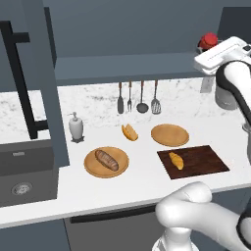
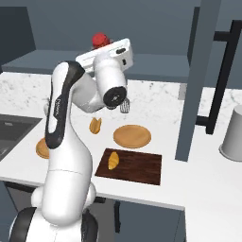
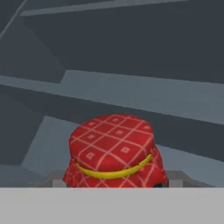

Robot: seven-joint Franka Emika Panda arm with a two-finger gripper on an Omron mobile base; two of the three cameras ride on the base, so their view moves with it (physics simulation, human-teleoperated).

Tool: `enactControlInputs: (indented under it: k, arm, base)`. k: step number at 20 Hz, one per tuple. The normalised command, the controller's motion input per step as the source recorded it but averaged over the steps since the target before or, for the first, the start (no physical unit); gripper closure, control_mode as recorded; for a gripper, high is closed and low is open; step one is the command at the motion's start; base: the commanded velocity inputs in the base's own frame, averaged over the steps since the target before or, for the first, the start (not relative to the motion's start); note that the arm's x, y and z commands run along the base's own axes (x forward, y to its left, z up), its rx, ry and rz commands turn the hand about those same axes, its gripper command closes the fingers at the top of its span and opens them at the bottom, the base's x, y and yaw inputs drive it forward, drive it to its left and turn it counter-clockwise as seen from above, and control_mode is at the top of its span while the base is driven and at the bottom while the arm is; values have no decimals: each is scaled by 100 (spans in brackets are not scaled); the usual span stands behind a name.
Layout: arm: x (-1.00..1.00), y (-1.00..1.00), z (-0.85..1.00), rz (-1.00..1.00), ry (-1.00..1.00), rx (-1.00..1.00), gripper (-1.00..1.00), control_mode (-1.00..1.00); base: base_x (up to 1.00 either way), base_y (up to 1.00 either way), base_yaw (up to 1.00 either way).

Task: From the different types of pastries on the counter, select a croissant and place it on the cutting board. Then retrieve a jar of jam from the cabinet and place it alongside the croissant on the cutting board.

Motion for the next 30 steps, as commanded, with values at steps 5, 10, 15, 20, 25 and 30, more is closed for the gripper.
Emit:
enactControlInputs:
  k: [5,10,15,20,25,30]
  arm:
    - [-100,-24,-67,-3,-1,-14,100,-100]
    - [-100,37,-32,-41,17,0,100,-100]
    - [-36,-27,-75,-18,15,0,100,-100]
    - [33,-83,-99,0,10,1,100,-100]
    - [26,-29,-100,10,31,-3,100,-100]
    - [58,-15,-96,28,16,0,100,-100]
  base:
    - [0,0,0]
    - [0,0,0]
    - [0,0,0]
    - [0,0,0]
    - [0,0,0]
    - [0,0,0]
